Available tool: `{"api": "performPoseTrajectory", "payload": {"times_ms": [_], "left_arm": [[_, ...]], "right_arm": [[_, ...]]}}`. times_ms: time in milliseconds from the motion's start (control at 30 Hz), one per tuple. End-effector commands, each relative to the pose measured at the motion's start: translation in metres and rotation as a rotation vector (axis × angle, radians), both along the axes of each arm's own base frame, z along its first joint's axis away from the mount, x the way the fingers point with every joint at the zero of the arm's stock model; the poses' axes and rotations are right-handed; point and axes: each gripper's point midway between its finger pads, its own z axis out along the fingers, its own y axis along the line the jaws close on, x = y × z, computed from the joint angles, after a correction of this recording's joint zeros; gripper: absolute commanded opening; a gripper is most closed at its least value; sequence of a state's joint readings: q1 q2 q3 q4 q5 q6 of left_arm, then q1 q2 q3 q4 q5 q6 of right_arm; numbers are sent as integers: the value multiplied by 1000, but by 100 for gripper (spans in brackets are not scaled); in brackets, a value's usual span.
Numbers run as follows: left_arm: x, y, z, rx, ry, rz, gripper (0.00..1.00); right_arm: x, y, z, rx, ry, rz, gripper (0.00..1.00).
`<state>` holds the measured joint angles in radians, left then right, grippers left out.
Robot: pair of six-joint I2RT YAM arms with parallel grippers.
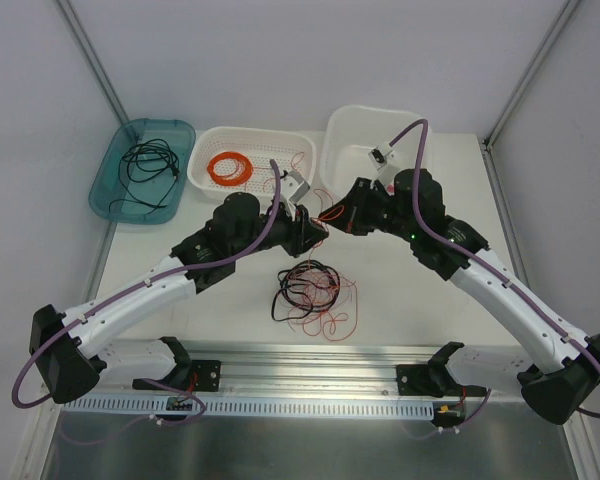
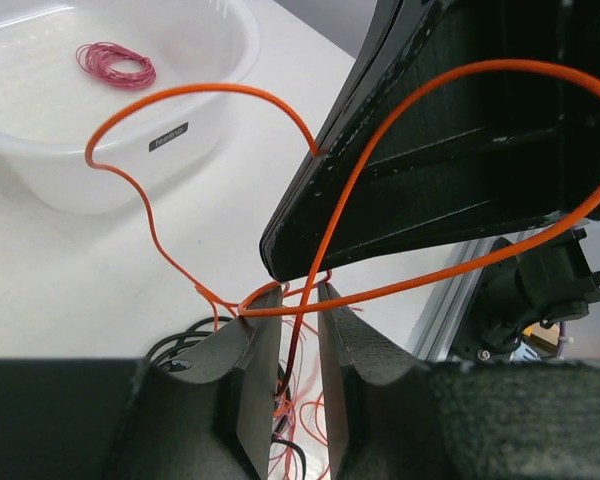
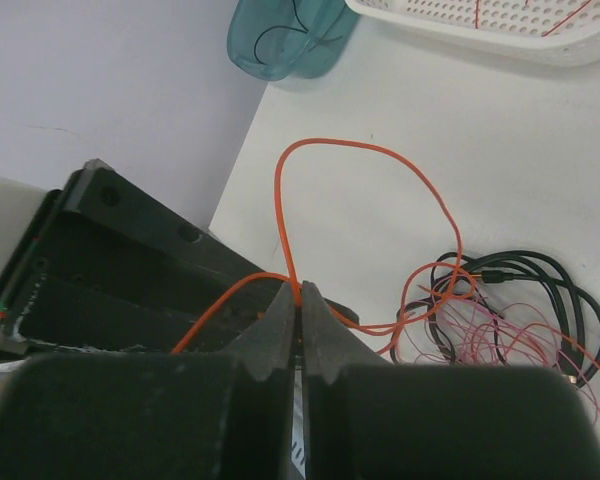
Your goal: Untangle the cables
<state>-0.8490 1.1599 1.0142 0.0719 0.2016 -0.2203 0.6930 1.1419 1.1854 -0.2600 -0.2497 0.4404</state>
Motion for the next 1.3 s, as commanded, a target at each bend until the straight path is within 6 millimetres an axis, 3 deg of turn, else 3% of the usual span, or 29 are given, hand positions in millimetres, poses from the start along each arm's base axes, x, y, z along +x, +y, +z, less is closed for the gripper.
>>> {"api": "performPoseTrajectory", "payload": {"times_ms": [0, 133, 300, 467, 567, 700, 867, 967, 1267], "left_arm": [[0, -1, 12, -39, -53, -26, 22], [-5, -2, 12, -74, -52, -39, 23], [-9, -2, 29, -160, -96, -51, 27], [-12, -6, 29, -187, -86, -72, 29], [-10, -7, 26, -189, -64, -58, 22], [-2, -6, 25, -200, -42, -12, 2], [1, -3, 26, -204, -40, 16, 0], [4, 3, 24, -182, -41, 49, 0], [22, 29, 30, -151, -80, 174, 0]], "right_arm": [[-1, 12, 36, 110, -36, 15, 1], [1, 13, 33, 110, -25, 4, 1], [0, 16, 30, 107, -17, 5, 1], [0, 16, 26, 113, -3, -6, 1], [-2, 17, 29, 121, -6, -7, 1], [-4, 18, 31, 127, -7, -4, 1], [-4, 12, 29, 111, -14, -28, 2], [-4, 2, 27, 77, -31, -56, 15], [-11, -36, 37, -35, -126, -137, 72]]}}
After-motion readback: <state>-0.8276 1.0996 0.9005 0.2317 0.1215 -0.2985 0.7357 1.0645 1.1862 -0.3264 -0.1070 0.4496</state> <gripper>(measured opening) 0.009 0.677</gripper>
